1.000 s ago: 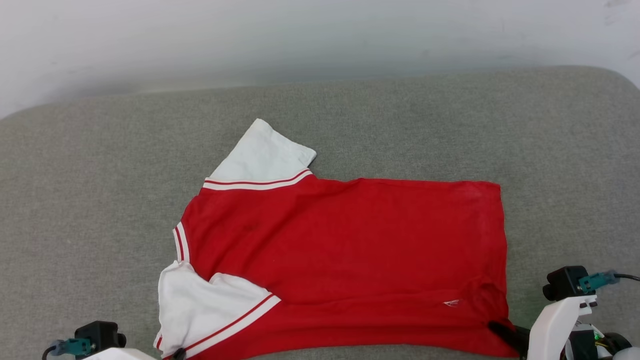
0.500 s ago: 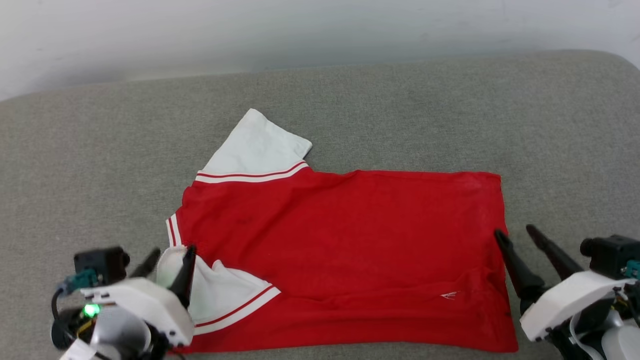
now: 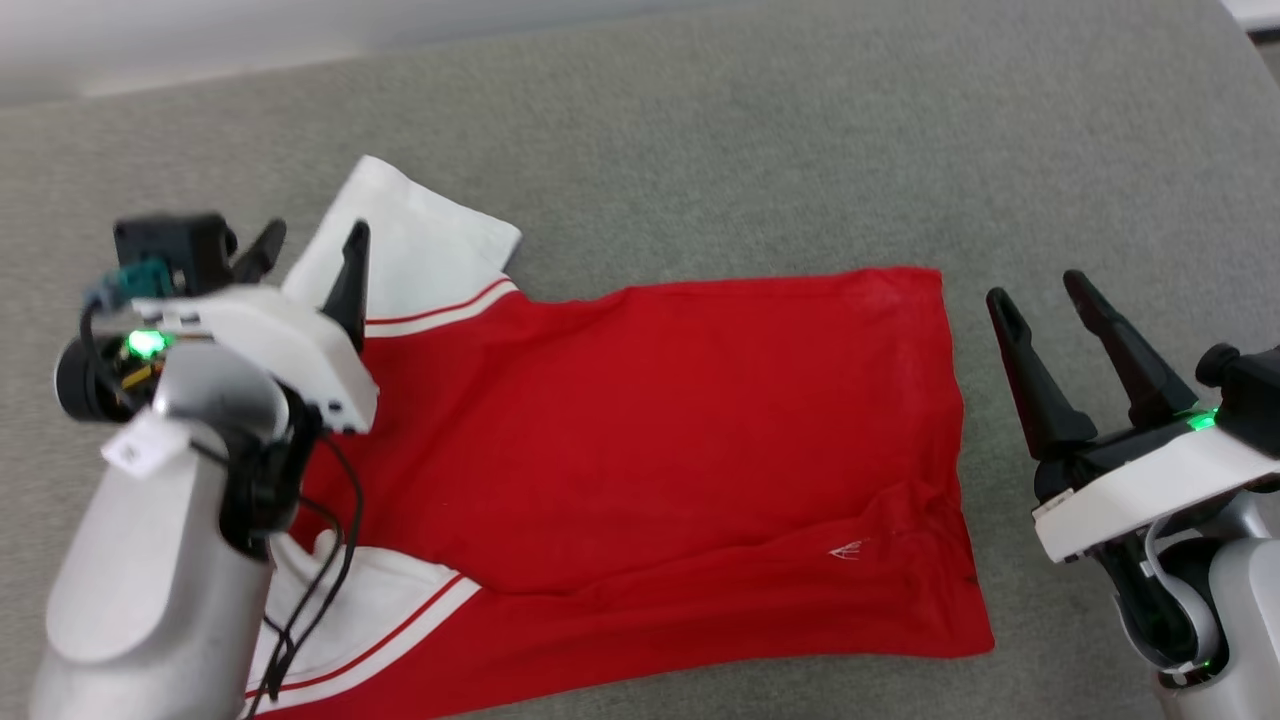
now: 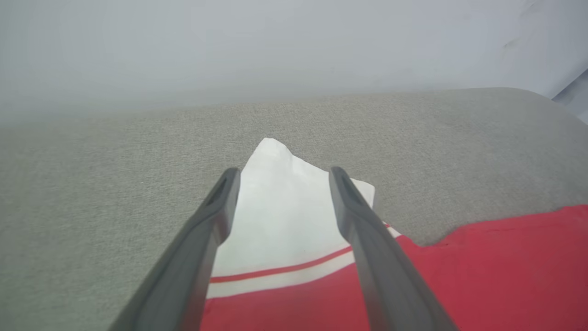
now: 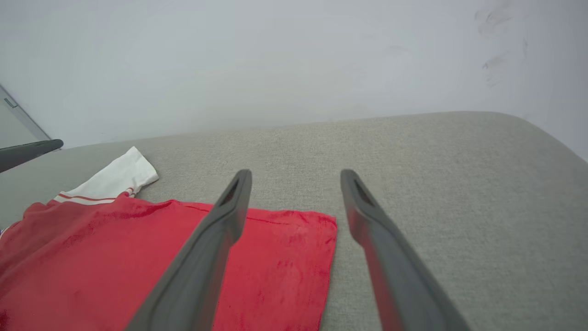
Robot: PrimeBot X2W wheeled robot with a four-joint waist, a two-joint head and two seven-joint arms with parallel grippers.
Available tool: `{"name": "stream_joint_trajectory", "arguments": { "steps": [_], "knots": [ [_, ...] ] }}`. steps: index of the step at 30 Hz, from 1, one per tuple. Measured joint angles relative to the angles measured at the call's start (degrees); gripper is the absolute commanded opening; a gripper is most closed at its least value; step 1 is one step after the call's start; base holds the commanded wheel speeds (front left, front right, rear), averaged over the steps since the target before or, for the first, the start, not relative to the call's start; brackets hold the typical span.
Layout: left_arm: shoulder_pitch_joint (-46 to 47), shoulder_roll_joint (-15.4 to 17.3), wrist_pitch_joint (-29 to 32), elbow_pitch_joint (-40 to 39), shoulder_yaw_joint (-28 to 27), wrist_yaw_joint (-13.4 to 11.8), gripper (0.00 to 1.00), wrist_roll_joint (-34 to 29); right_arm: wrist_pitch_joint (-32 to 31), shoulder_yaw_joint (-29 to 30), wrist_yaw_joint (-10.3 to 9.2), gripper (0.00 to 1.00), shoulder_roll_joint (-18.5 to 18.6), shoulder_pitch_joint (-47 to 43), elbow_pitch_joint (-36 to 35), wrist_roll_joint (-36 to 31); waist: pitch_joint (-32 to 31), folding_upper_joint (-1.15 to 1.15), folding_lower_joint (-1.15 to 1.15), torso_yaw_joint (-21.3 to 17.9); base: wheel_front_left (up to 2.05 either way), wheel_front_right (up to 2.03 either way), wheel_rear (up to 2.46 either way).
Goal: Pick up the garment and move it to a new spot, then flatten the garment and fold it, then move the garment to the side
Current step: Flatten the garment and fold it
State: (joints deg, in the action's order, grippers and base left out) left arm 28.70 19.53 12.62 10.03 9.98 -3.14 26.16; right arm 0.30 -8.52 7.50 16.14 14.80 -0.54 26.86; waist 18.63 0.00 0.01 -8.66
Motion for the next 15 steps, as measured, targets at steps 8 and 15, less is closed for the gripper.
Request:
{"name": "stream_joint_trajectory", "arguments": {
  "steps": [8,15],
  "knots": [
    [14.20,4.02,13.88,8.75,1.67,3.03,1.00,1.30,2.09,-0.07,0.00,1.00,-0.66,2.48,0.48,2.30,6.83,0.00,0.00,-3.84,0.00,0.00,0.00],
    [21.45,9.72,29.77,13.02,2.59,3.16,1.00,1.42,4.85,-2.71,0.00,1.00,-1.66,4.17,3.74,5.11,11.24,0.00,0.01,-8.19,0.00,0.00,0.00]
  ]
}}
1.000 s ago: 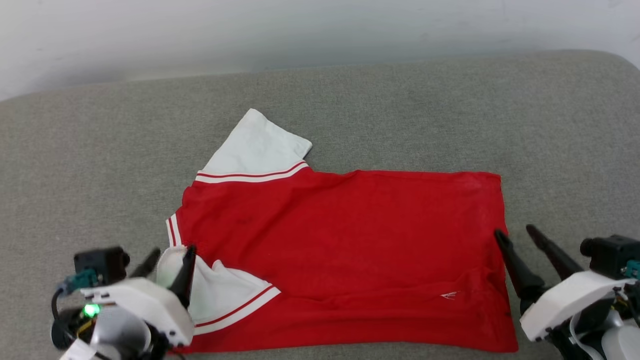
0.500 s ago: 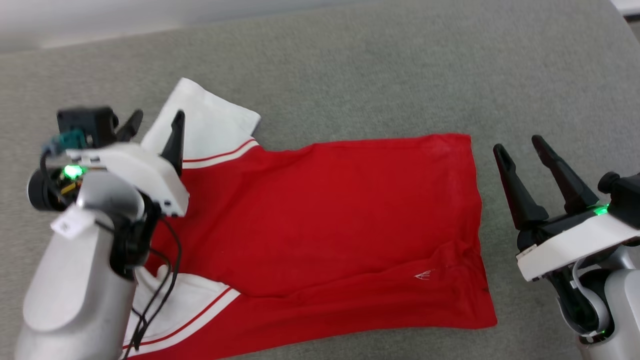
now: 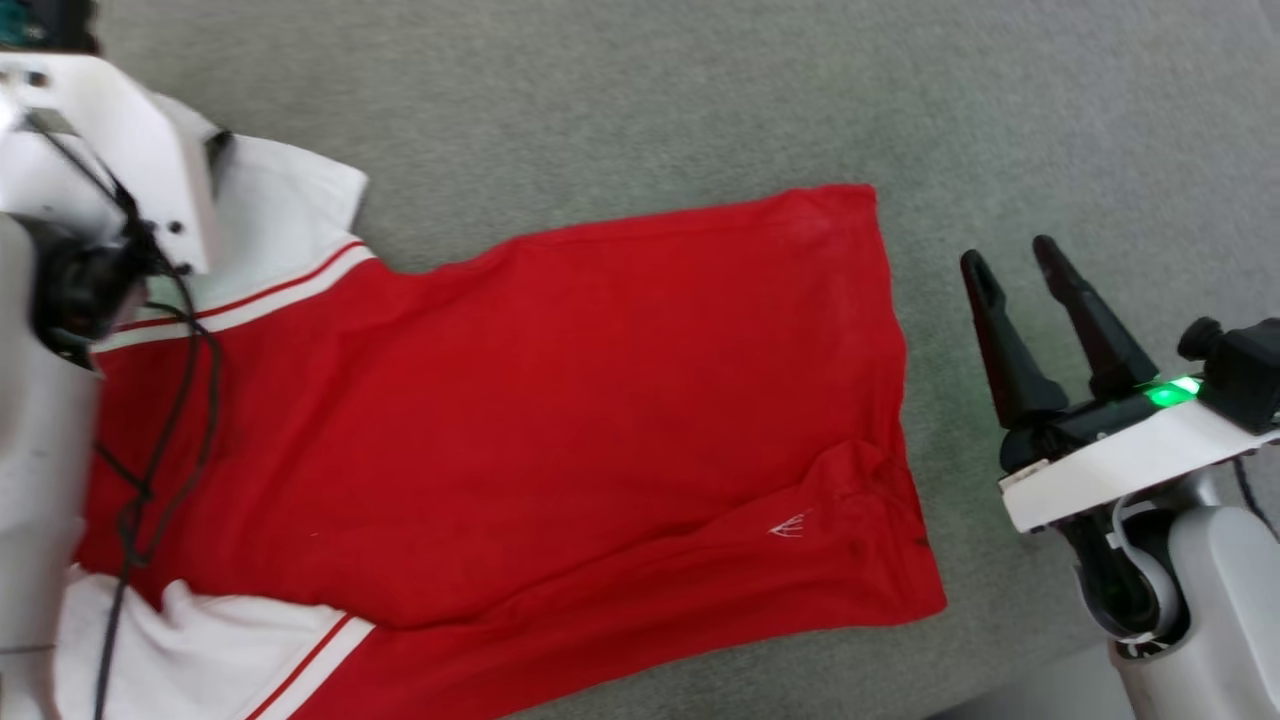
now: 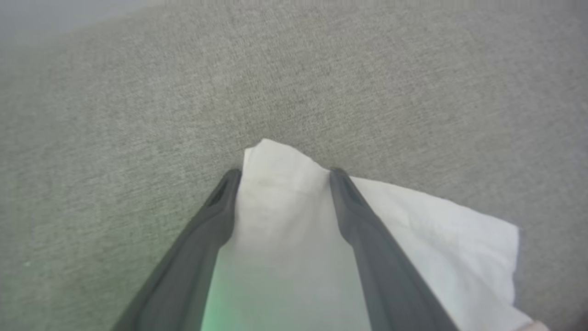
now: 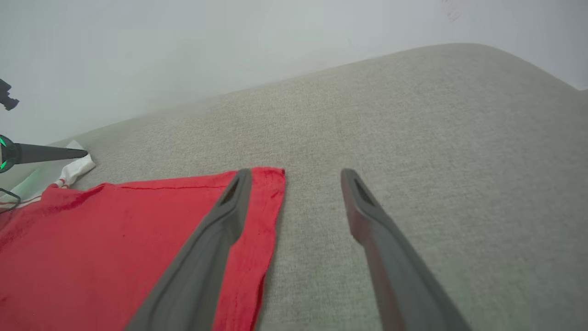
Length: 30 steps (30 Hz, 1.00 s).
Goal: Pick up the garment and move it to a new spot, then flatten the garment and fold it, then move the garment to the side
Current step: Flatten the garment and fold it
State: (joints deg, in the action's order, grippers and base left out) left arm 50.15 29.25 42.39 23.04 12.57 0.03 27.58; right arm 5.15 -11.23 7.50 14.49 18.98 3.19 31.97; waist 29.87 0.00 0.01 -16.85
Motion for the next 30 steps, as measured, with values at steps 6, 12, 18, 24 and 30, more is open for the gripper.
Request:
{"name": "stream_joint_trajectory", "arguments": {
  "steps": [6,12,18,24,30],
  "knots": [
    [2.20,2.65,14.22,-0.98,-0.56,-2.85,0.82,2.50,2.50,-1.82,0.00,1.00,-0.23,0.97,3.35,2.27,2.14,0.00,-0.01,-2.98,0.00,0.00,0.00],
    [-0.91,1.60,13.07,-5.04,-1.36,-5.08,0.00,3.58,2.41,-5.87,0.00,1.00,2.01,4.91,6.87,9.18,1.76,0.00,-0.01,-2.94,0.00,0.00,0.00],
    [-3.22,-2.18,2.87,-4.82,-0.20,-3.14,0.00,2.98,-4.64,-10.99,0.00,1.00,6.73,10.28,13.40,15.14,-0.47,0.00,0.00,0.19,0.00,0.00,0.00],
    [-3.79,-6.46,-6.02,-3.76,0.75,-0.98,0.00,3.42,-12.67,-15.79,0.00,1.00,11.14,15.91,18.70,18.00,-2.84,0.00,-0.01,5.42,0.00,0.00,0.00],
    [-3.55,-9.25,-11.95,-2.69,1.79,0.85,0.00,3.48,-21.45,-19.24,0.00,1.00,14.37,22.98,23.97,19.56,-4.18,0.00,-0.01,10.74,0.00,0.00,0.00]
  ]
}}
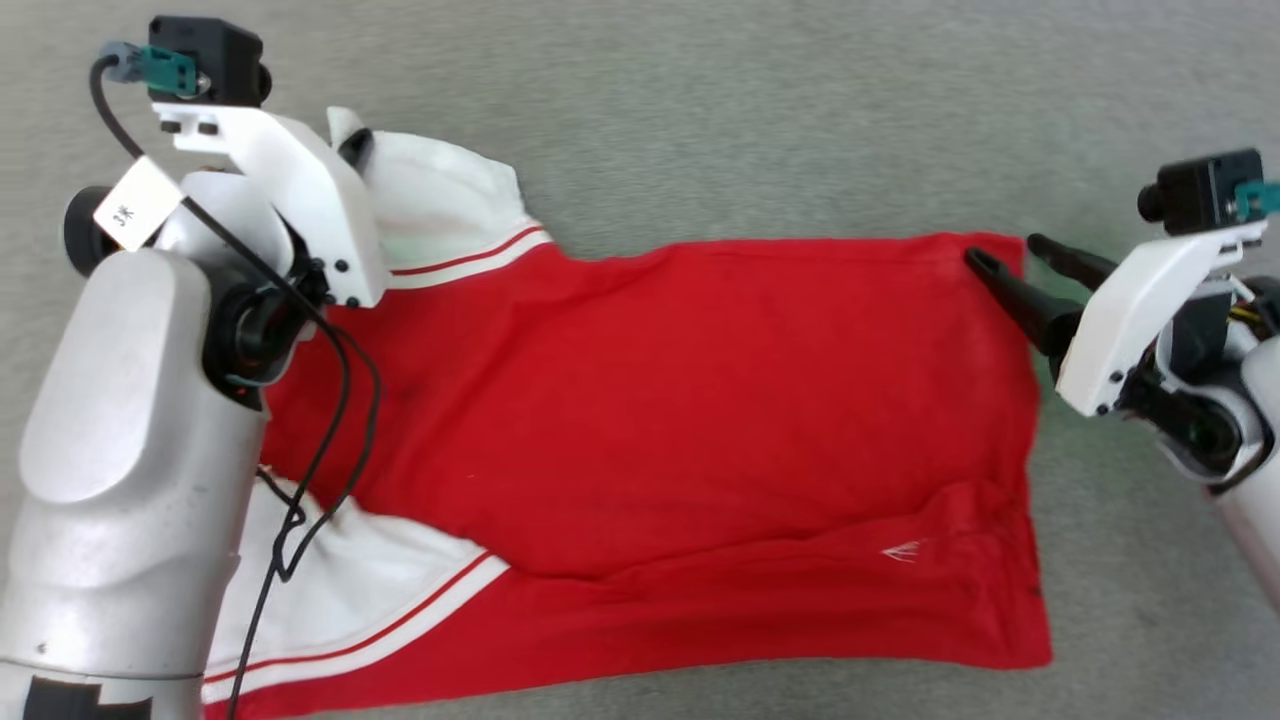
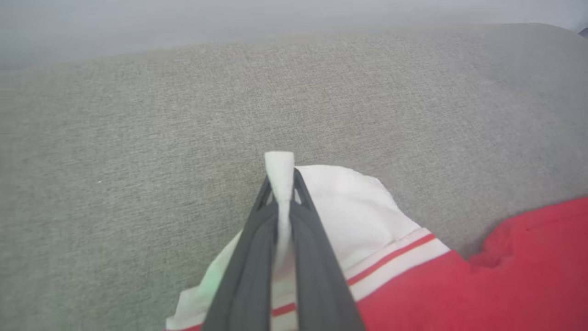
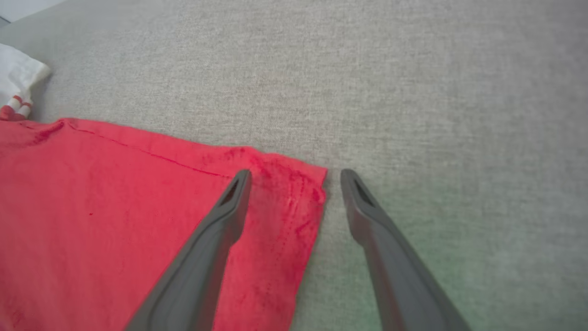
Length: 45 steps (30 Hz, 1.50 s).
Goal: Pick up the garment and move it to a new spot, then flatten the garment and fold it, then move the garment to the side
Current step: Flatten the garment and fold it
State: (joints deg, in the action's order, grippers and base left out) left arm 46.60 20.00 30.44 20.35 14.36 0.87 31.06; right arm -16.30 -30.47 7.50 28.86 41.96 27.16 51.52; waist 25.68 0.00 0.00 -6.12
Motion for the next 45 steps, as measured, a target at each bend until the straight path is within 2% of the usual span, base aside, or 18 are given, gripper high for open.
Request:
{"name": "stream_joint_trajectory", "arguments": {
  "steps": [7,8,9,10,11,15,22,27,34,40,41,42,45],
  "knots": [
    [1.62,-1.91,-2.81,1.11,1.24,1.12,0.00,-0.07,-14.32,-3.93,0.03,1.00,1.78,6.34,6.02,3.04,0.60,0.00,0.00,3.74,0.00,0.00,0.00],
    [1.86,-2.10,-3.00,1.30,1.31,1.15,0.00,-0.07,-16.36,-4.26,0.05,0.95,1.83,7.19,6.64,3.37,0.81,0.00,0.00,3.97,0.00,0.00,0.00],
    [1.97,-2.22,-3.37,1.45,1.38,1.22,0.00,-0.07,-18.12,-4.44,0.05,0.41,1.87,7.96,7.20,3.59,1.00,0.00,0.00,4.15,0.00,0.00,0.00],
    [2.03,-2.19,-3.49,1.60,1.42,1.25,0.00,-0.07,-19.33,-4.63,0.05,0.41,1.93,8.51,7.59,3.65,1.17,0.00,-0.01,4.28,0.00,0.00,0.00],
    [2.08,-2.12,-3.76,1.80,1.40,1.26,0.00,-0.07,-20.08,-4.82,0.05,0.00,2.03,8.95,7.80,3.65,1.34,0.00,-0.01,4.37,0.00,0.00,0.00],
    [2.09,-2.19,-4.94,2.45,1.16,1.37,0.00,0.16,-20.35,-5.17,0.03,0.00,2.03,9.66,8.01,3.49,1.47,0.00,-0.01,4.53,0.00,0.00,0.00],
    [-0.73,-1.12,-9.26,1.66,-1.62,0.44,0.00,1.53,-11.74,-3.22,0.01,0.00,1.78,10.12,4.65,2.34,-0.58,0.00,0.00,4.53,0.00,0.00,0.00],
    [-6.25,1.00,-11.11,-2.70,-4.46,-0.69,0.00,2.82,-7.48,-1.30,0.02,0.00,3.50,9.35,0.87,0.53,-2.86,0.00,0.00,4.07,0.00,0.00,0.00],
    [-20.03,2.04,-12.83,-12.68,-8.33,-3.59,0.00,5.48,-3.05,0.77,0.02,0.00,4.12,0.86,-3.35,-1.58,-5.87,0.00,0.00,3.51,0.00,0.00,0.00],
    [-34.94,2.36,-14.85,-20.46,-12.07,-6.80,0.00,6.95,-0.29,1.78,0.02,0.00,2.98,-8.28,-6.14,-3.19,-8.26,0.00,-0.01,3.03,0.00,0.00,0.00],
    [-37.16,2.23,-15.00,-21.45,-12.36,-7.25,0.00,7.04,0.33,2.07,0.02,0.00,2.89,-9.64,-6.50,-3.58,-8.51,0.00,-0.01,3.00,0.00,0.00,0.00],
    [-43.14,0.85,-15.56,-23.97,-12.91,-8.46,0.00,7.91,1.86,3.19,0.02,0.00,2.08,-13.84,-7.42,-3.75,-9.00,0.00,-0.01,3.11,0.00,0.00,0.00],
    [-47.52,-0.51,-16.21,-25.13,-13.18,-9.24,0.00,8.65,3.25,4.69,0.02,0.00,1.35,-17.60,-7.64,-4.26,-9.25,0.00,-0.01,3.35,0.00,0.00,0.00]
  ]
}}
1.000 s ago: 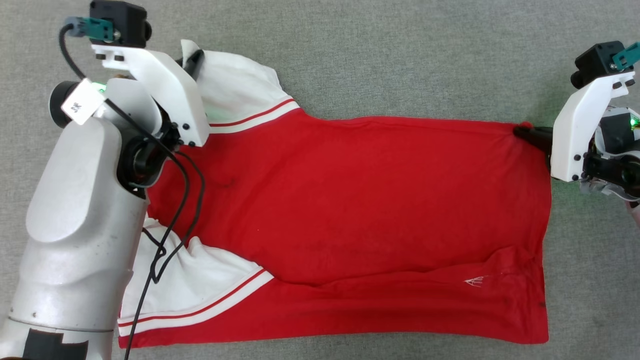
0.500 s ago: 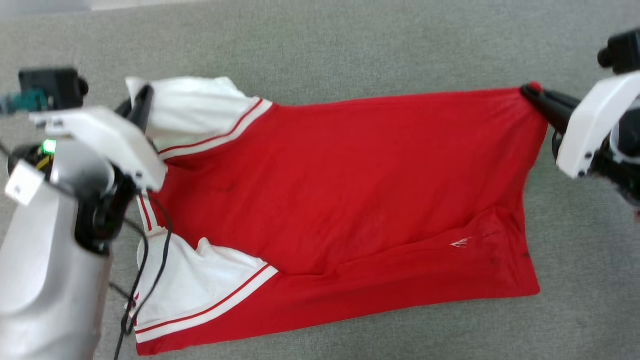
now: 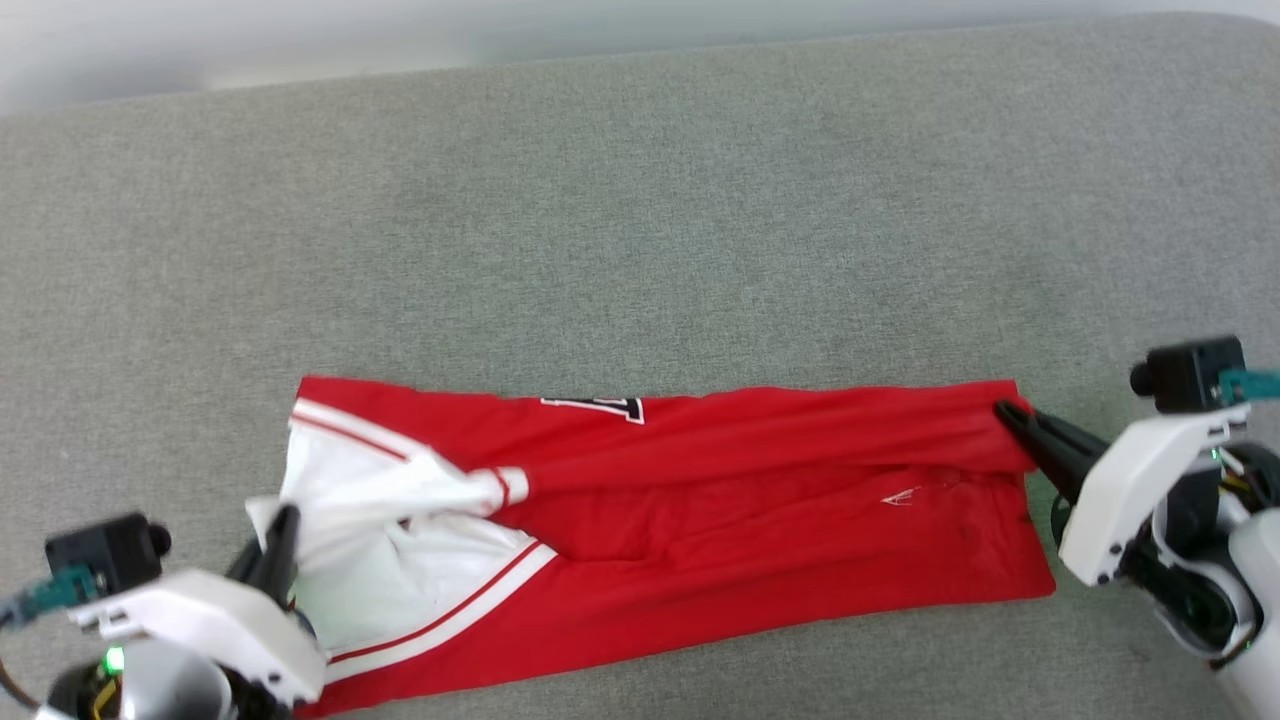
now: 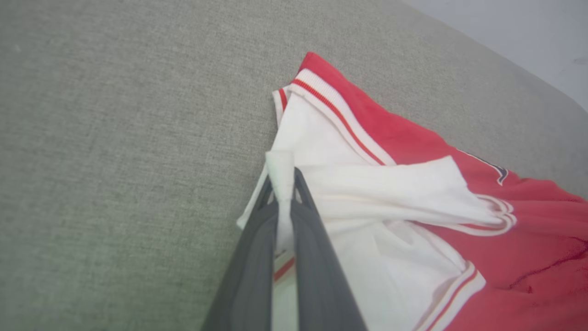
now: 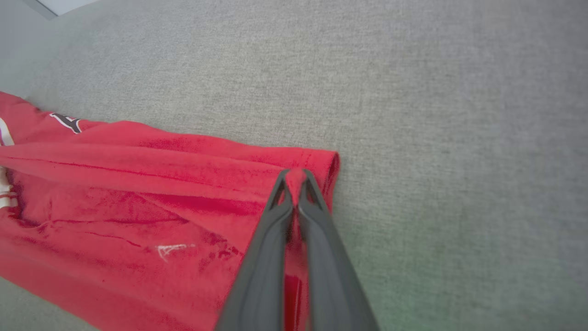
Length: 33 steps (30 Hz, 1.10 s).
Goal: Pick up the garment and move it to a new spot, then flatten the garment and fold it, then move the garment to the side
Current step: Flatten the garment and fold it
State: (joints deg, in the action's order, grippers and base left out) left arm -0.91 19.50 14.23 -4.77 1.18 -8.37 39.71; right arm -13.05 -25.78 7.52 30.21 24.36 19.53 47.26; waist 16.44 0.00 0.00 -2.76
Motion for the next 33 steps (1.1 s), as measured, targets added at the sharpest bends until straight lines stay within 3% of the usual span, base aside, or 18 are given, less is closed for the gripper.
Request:
{"name": "stream_joint_trajectory", "arguments": {
  "steps": [6,7,9,10,11,12,13,14,15,20,25,33],
  "knots": [
    [-6.64,-1.86,0.30,0.16,0.32,-0.46,0.00,1.99,1.53,3.60,0.01,0.00,-2.13,-7.06,-0.04,-0.86,-0.51,0.00,0.00,0.17,0.00,0.00,0.00],
    [-7.15,-2.16,0.30,0.46,0.46,-0.44,0.00,2.16,1.71,4.15,0.01,0.05,-2.56,-7.82,-0.07,-0.88,-0.55,0.00,0.00,0.16,0.00,0.00,0.00],
    [-7.73,-2.50,0.30,1.41,1.05,-0.44,0.00,2.25,1.69,5.01,0.02,0.39,-3.15,-9.29,-0.03,-1.09,-0.65,0.00,0.00,0.21,0.00,0.00,0.00],
    [-7.86,-2.54,0.10,1.99,1.25,-0.43,0.00,1.96,1.87,5.57,0.02,0.82,-3.58,-9.96,-0.05,-1.09,-0.69,0.00,0.00,0.25,0.00,0.00,0.00],
    [-7.86,-2.64,-0.38,2.54,1.42,-0.33,0.00,1.79,1.94,5.98,0.02,1.00,-3.93,-10.67,-0.08,-1.18,-0.77,0.00,0.00,0.29,0.00,0.00,0.00],
    [-7.84,-2.88,-0.86,3.07,1.58,-0.20,0.11,1.78,2.05,6.24,0.02,1.00,-4.22,-11.29,-0.29,-1.57,-0.86,0.00,0.00,0.33,0.00,0.00,0.00],
    [-7.76,-3.09,-1.36,3.53,1.96,0.03,0.40,1.56,2.56,6.67,0.02,1.00,-4.56,-11.96,-0.58,-1.91,-0.99,0.00,0.00,0.37,0.00,0.00,0.00],
    [-7.56,-3.26,-2.20,3.92,2.18,0.33,0.84,1.10,3.01,7.04,0.03,1.00,-4.97,-12.61,-0.94,-2.14,-1.13,0.00,0.00,0.45,0.00,0.00,0.00],
    [-7.26,-3.67,-3.30,4.22,2.24,0.69,1.00,0.93,3.47,7.44,0.02,1.00,-5.37,-13.30,-1.48,-2.66,-1.36,0.00,0.00,0.51,0.00,0.00,0.00],
    [-5.28,-4.33,-9.34,3.75,3.36,1.66,1.00,-2.35,4.93,10.56,-0.01,1.00,-6.71,-17.20,-6.05,-4.72,-2.48,0.00,0.00,0.75,0.00,0.00,0.00],
    [-2.27,-4.70,-15.48,0.75,5.31,1.85,1.00,-7.42,2.45,15.40,-0.01,1.00,-6.36,-18.18,-11.68,-6.49,-3.02,0.00,0.00,1.05,0.00,0.00,0.00],
    [1.47,-4.95,-25.49,-2.24,8.31,0.38,1.00,-17.29,-12.12,22.99,-0.02,1.00,-3.80,-19.13,-14.58,-5.41,-3.48,0.00,0.00,2.87,0.00,0.00,0.00]
  ]
}}
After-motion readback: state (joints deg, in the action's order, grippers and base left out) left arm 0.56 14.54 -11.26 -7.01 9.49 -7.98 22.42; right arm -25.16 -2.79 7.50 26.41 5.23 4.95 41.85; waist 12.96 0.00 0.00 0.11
